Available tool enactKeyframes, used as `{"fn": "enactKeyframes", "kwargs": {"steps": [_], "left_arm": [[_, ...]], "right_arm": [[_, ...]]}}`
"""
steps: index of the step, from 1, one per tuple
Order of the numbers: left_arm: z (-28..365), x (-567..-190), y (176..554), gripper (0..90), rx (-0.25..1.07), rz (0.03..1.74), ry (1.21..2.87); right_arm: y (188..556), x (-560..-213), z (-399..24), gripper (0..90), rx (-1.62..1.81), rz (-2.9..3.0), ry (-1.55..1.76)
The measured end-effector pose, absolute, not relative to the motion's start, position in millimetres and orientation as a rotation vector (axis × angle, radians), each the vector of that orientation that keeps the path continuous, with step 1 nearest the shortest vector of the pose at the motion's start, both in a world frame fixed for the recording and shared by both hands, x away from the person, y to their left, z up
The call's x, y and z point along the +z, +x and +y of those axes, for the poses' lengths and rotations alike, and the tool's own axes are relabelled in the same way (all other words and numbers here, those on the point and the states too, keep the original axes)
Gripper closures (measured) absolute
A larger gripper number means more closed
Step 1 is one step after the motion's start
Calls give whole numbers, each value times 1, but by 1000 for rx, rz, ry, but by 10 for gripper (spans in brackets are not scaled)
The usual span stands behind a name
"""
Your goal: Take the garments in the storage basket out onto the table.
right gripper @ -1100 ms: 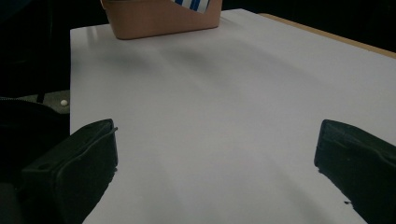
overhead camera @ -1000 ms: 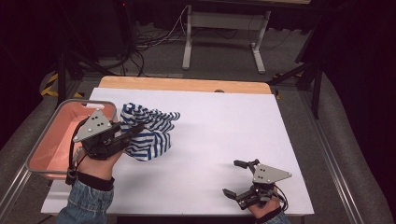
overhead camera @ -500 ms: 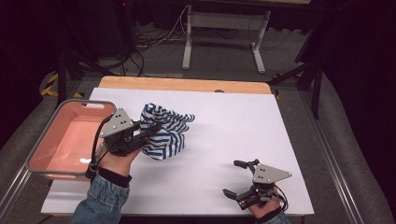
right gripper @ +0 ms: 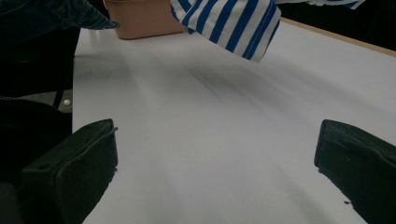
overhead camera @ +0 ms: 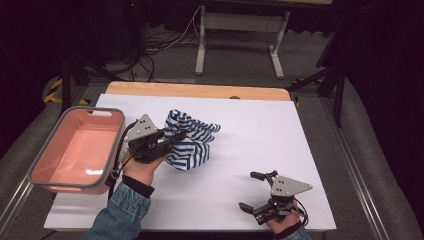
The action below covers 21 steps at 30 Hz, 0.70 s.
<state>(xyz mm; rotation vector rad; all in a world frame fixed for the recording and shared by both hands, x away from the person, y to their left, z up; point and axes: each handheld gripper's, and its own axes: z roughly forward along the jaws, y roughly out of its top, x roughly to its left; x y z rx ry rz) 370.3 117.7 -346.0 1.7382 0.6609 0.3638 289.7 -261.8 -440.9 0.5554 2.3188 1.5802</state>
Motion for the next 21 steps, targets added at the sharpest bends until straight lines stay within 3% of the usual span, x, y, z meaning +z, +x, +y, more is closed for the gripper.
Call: {"fn": "enactKeyframes", "kwargs": {"steps": [21], "left_arm": [[87,-372,395,714,314,653,1757]], "right_arm": [[290,-440,-263,1,1594,2312,557]]}}
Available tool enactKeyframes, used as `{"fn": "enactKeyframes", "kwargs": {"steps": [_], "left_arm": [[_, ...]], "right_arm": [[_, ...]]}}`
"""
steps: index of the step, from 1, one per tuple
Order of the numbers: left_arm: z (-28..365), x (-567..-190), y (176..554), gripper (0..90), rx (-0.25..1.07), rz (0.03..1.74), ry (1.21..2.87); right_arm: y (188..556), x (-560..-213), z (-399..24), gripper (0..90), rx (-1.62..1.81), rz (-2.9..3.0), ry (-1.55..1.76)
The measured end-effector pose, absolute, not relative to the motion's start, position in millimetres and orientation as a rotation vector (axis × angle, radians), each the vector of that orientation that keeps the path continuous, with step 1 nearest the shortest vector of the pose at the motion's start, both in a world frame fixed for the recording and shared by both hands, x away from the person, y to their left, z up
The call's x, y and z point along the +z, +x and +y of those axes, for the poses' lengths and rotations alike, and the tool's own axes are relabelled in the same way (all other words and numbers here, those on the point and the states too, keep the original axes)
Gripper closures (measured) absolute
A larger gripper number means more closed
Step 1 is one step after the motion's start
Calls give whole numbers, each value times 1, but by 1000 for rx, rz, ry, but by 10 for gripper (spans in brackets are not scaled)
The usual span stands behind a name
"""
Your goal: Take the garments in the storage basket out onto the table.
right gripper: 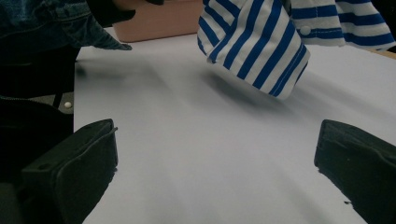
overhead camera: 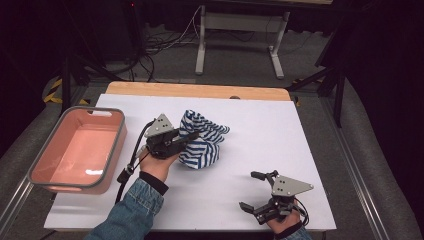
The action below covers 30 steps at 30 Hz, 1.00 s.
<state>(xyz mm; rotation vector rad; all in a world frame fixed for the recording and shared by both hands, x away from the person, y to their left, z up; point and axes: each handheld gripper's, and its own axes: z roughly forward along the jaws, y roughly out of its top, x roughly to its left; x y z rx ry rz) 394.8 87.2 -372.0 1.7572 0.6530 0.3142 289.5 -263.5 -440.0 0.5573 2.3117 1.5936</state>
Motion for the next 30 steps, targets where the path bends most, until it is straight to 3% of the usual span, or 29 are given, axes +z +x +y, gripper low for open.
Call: {"fn": "enactKeyframes", "kwargs": {"steps": [30], "left_arm": [[63,-411,414,699,263,687,1872]], "right_arm": [[290,-440,-263,1,1590,2320,555]]}}
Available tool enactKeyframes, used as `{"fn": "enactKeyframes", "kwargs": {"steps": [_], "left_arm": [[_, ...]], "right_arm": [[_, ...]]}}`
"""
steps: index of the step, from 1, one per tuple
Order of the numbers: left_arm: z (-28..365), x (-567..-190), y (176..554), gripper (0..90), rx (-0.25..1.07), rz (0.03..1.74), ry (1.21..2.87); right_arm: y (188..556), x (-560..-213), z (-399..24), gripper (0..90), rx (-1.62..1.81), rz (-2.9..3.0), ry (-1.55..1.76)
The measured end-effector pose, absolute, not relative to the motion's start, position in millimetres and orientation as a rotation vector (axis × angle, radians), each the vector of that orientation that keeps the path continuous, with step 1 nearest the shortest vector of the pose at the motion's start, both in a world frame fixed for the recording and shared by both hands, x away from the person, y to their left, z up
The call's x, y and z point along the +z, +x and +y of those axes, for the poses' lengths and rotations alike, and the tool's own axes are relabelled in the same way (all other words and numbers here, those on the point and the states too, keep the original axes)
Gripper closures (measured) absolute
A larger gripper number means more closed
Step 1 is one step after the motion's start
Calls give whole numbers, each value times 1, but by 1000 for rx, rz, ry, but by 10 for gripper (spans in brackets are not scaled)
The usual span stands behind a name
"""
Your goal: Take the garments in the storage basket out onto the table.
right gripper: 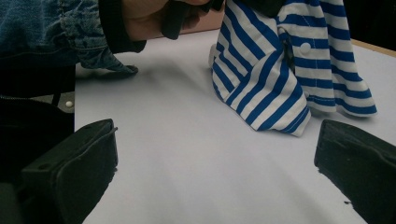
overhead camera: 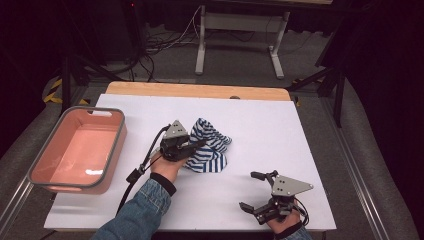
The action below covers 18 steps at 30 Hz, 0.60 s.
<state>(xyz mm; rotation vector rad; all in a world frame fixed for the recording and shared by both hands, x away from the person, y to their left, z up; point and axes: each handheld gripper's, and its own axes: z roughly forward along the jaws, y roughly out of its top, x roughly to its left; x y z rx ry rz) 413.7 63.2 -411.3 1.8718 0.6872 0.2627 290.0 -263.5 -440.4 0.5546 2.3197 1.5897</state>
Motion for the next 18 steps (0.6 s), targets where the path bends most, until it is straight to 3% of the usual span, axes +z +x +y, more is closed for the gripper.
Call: {"fn": "enactKeyframes", "kwargs": {"steps": [18], "left_arm": [[58,-424,419,636,243,705,1872]], "right_arm": [[290,-441,-263,1,1585,2328,555]]}}
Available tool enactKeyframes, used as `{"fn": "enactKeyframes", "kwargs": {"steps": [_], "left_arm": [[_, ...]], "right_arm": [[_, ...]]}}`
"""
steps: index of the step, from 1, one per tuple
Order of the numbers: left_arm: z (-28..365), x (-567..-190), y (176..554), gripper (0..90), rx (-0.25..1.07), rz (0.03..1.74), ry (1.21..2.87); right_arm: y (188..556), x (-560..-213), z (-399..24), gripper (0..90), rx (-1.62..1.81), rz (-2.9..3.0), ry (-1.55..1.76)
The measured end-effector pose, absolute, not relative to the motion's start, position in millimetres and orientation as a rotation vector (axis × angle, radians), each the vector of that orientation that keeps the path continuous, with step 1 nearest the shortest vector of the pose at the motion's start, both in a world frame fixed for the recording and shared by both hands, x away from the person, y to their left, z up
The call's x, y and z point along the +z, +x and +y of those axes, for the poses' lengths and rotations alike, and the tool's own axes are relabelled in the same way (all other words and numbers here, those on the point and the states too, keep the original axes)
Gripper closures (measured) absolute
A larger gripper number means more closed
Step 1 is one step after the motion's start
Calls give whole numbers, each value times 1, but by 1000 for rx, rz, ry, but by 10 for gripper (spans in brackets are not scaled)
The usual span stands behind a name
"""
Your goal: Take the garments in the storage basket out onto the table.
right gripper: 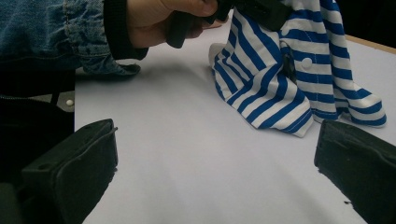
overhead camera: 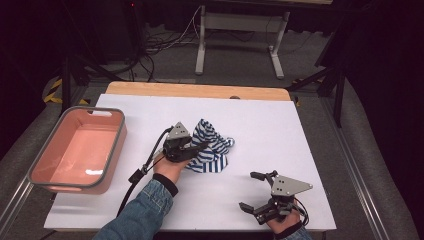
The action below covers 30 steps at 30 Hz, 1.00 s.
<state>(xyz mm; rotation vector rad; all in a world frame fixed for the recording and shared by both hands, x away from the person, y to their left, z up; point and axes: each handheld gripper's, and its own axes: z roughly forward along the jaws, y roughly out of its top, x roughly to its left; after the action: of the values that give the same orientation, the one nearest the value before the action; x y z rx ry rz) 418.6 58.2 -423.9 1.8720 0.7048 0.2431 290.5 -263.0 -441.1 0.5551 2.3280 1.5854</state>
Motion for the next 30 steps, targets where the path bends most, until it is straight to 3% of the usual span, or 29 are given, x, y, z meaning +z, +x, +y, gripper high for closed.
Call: {"fn": "enactKeyframes", "kwargs": {"steps": [9,16,30], "left_arm": [[58,-423,417,608,238,703,1874],[57,-420,415,488,267,694,1880],[64,-409,409,79,223,703,1829]], "right_arm": [[290,-441,-263,1,1586,2328,555],[290,-441,-263,2,1586,2328,555],[290,-441,-263,1,1587,2328,554]]}}
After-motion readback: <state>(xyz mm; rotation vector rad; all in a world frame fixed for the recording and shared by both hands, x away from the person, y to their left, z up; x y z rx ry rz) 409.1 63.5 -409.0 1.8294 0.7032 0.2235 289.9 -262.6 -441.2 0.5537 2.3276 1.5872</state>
